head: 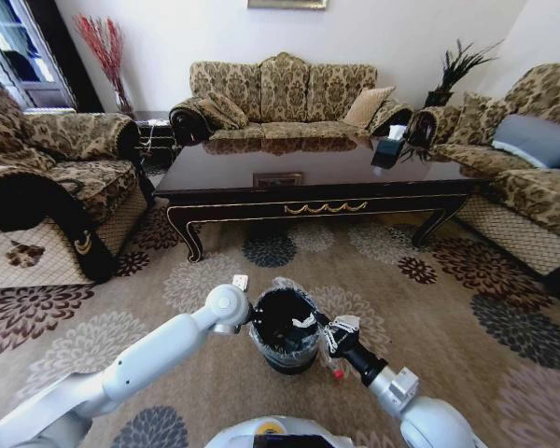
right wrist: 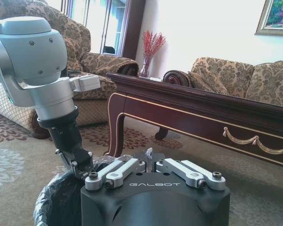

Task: Move to the front of the table and pick up the trash from the floor, then place it into the trash bin.

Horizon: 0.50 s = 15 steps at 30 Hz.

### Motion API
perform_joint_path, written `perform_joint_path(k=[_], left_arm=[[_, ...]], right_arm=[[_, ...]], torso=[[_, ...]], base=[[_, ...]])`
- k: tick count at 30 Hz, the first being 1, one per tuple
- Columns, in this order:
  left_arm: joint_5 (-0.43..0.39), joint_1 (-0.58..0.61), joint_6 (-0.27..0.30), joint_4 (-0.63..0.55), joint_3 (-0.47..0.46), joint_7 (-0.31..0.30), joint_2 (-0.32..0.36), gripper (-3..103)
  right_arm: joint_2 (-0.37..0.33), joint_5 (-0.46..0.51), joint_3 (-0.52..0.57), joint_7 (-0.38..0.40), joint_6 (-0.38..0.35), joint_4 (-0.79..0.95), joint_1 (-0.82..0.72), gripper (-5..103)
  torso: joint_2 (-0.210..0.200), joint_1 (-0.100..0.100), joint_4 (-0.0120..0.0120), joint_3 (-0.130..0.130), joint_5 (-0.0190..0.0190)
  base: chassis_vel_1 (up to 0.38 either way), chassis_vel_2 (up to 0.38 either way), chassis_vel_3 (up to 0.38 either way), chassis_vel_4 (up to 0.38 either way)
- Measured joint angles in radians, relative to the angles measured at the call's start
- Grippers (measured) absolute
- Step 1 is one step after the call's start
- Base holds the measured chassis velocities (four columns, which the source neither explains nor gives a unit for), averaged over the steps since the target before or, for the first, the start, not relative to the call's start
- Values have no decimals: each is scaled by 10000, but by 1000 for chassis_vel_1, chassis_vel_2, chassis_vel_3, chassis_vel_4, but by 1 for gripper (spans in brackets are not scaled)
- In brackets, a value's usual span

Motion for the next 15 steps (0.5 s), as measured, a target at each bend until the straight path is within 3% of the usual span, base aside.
perform_joint_path(k=[2, 10, 14, 15], left_arm=[[2, 10, 0, 0, 1, -1, -25, 0], [17, -14, 0, 59, 89, -21, -141, 0], [19, 0, 0, 72, 79, -24, -97, 0], [19, 18, 0, 72, 64, -25, -76, 0]], right_arm=[[6, 6, 0, -9, -4, 0, -12, 9], [79, 13, -36, 11, -34, -50, -25, 42], [100, 23, -31, 28, -36, -70, -32, 52], [115, 22, -33, 34, -37, -82, -31, 63]], torso=[[0, 0, 0, 0, 0], [0, 0, 0, 0, 0], [0, 0, 0, 0, 0], [0, 0, 0, 0, 0]], base=[[0, 0, 0, 0], [0, 0, 0, 0], [0, 0, 0, 0], [0, 0, 0, 0]])
